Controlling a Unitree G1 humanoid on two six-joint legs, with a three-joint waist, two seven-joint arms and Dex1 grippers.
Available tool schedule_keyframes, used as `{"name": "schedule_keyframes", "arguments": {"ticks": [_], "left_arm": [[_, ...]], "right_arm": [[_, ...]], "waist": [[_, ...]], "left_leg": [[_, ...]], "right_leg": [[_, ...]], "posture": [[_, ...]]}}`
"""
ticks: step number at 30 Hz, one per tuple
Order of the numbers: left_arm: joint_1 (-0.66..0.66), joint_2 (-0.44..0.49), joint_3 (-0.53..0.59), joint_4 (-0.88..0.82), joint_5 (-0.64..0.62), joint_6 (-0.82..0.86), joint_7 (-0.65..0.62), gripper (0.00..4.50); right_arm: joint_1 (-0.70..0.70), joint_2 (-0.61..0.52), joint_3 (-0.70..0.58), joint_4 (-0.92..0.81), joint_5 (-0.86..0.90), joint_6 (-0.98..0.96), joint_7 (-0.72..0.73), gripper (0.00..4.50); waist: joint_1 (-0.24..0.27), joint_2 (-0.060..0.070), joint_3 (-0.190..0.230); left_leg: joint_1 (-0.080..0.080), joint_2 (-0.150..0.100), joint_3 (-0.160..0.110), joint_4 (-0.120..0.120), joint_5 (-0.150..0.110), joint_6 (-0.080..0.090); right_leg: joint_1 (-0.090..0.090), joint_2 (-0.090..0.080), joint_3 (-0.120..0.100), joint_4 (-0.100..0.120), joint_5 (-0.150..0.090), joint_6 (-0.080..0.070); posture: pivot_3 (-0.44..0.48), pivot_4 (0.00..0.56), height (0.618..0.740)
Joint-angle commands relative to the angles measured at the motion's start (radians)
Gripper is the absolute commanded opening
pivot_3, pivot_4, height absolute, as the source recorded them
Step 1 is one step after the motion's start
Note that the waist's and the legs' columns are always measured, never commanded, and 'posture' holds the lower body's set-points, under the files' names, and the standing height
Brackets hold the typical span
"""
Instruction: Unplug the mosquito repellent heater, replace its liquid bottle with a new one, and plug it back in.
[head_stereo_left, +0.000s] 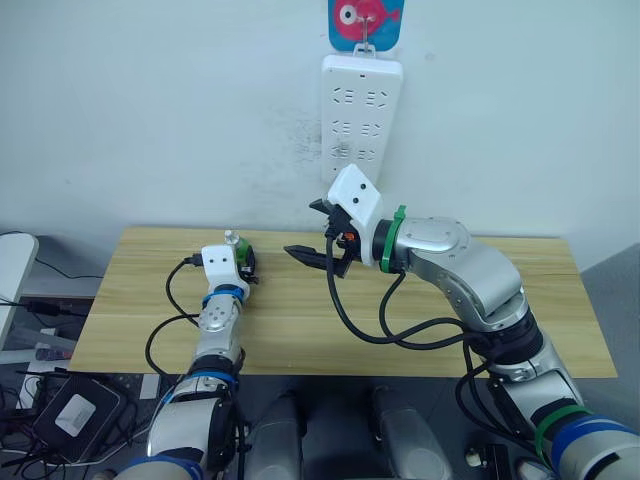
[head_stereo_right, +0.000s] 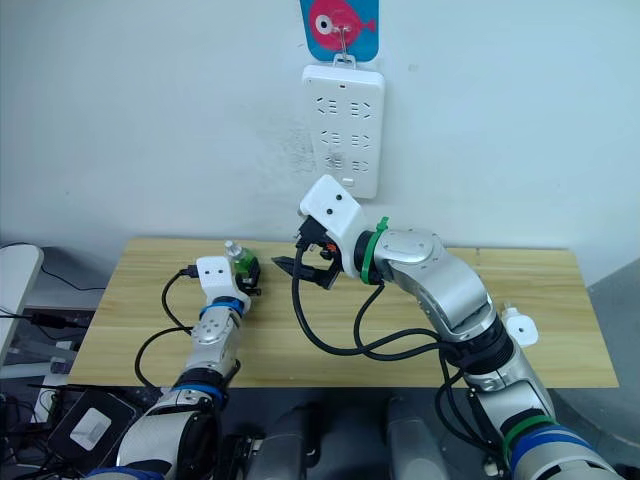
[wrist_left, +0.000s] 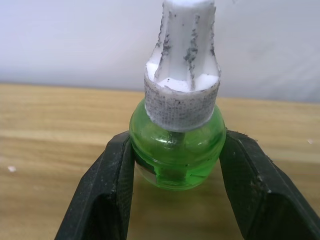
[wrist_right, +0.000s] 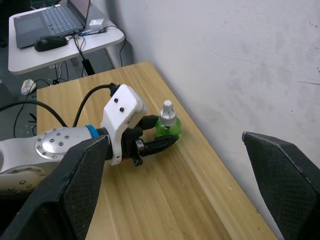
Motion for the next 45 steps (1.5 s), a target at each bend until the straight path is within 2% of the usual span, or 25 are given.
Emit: {"name": "schedule_keyframes", "arguments": {"ticks": [1,4,7,11,16,20,27,32,40,43,45], "left_arm": [[0.027,0.022,-0.037,-0.065,0.027,-0.018,-0.052,2.16],[0.083,0.039,-0.092,-0.220,0.031,0.035,-0.156,2.16],[0.164,0.065,-0.169,-0.477,-0.020,0.201,-0.330,2.16],[0.245,0.165,-0.292,-0.771,-0.091,0.446,-0.601,2.16],[0.243,0.286,-0.341,-0.967,-0.214,0.644,-0.848,2.16],[0.198,0.325,-0.350,-0.964,-0.255,0.647,-0.983,2.16],[0.070,0.335,-0.397,-0.824,-0.204,0.505,-1.165,2.16],[0.014,0.321,-0.401,-0.768,-0.190,0.456,-1.222,2.16],[0.055,0.304,-0.400,-0.824,-0.208,0.481,-1.223,2.16],[0.059,0.291,-0.404,-0.835,-0.205,0.489,-1.215,2.16],[0.059,0.291,-0.399,-0.843,-0.208,0.498,-1.216,2.16]], "right_arm": [[0.007,-0.002,-0.013,-0.016,-0.013,-0.042,-0.005,4.50],[0.035,-0.020,-0.028,-0.014,-0.018,-0.075,0.000,4.50],[0.084,-0.050,-0.053,-0.026,-0.006,-0.113,0.022,4.50],[0.173,-0.095,-0.089,-0.045,0.045,-0.156,0.095,4.50],[0.269,-0.176,-0.138,-0.081,0.107,-0.180,0.194,4.50],[0.322,-0.212,-0.167,-0.102,0.148,-0.177,0.232,4.50],[0.327,-0.190,-0.135,-0.097,0.164,-0.200,0.242,4.50],[0.291,-0.125,-0.118,-0.050,0.142,-0.228,0.200,4.50],[0.313,-0.140,-0.096,-0.064,0.126,-0.247,0.222,4.50],[0.324,-0.163,-0.079,-0.059,0.108,-0.269,0.241,3.94],[0.324,-0.167,-0.072,-0.060,0.110,-0.270,0.247,3.26]], "waist": [[0.000,0.000,0.000],[0.001,0.000,0.000],[0.009,0.000,0.000],[0.015,-0.001,-0.002],[0.016,-0.001,-0.004],[0.014,-0.001,-0.005],[0.006,-0.002,-0.006],[-0.001,-0.002,-0.007],[-0.001,-0.002,-0.009],[-0.001,-0.002,-0.010],[0.000,-0.002,-0.010]], "left_leg": [[0.000,0.000,0.000,0.000,0.000,0.000],[0.000,0.000,0.000,0.000,0.000,0.000],[0.000,0.000,0.000,-0.004,0.002,-0.004],[0.001,-0.001,0.000,-0.011,0.005,-0.009],[0.001,0.000,-0.004,-0.014,0.007,-0.012],[0.001,0.000,-0.003,-0.014,0.008,-0.012],[0.001,-0.001,-0.002,-0.013,0.008,-0.012],[0.000,0.000,-0.002,-0.013,0.008,-0.012],[0.000,0.000,-0.003,-0.013,0.008,-0.013],[0.000,0.000,-0.003,-0.012,0.009,-0.013],[0.000,0.000,-0.003,-0.012,0.009,-0.013]], "right_leg": [[0.000,0.000,0.000,0.000,0.000,0.000],[0.000,-0.001,0.000,0.000,0.000,0.000],[-0.001,-0.003,0.000,0.000,0.000,0.000],[-0.002,-0.004,-0.001,-0.002,0.000,0.000],[-0.003,-0.003,-0.006,-0.001,-0.001,-0.002],[-0.003,-0.002,-0.005,-0.001,-0.001,-0.002],[-0.004,0.002,-0.004,-0.001,-0.001,-0.002],[-0.004,0.002,-0.004,0.000,-0.001,-0.002],[-0.004,0.001,-0.005,0.000,0.000,-0.003],[-0.004,0.001,-0.005,0.001,0.000,-0.003],[-0.004,0.001,-0.005,0.001,0.000,-0.004]], "posture": [[-0.016,0.339,0.740],[-0.005,0.327,0.740],[0.000,0.314,0.740],[0.006,0.271,0.740],[-0.010,0.229,0.740],[-0.070,0.227,0.740],[-0.095,0.217,0.740],[-0.061,0.211,0.740],[-0.065,0.207,0.740],[-0.059,0.212,0.740],[-0.047,0.204,0.740]]}}
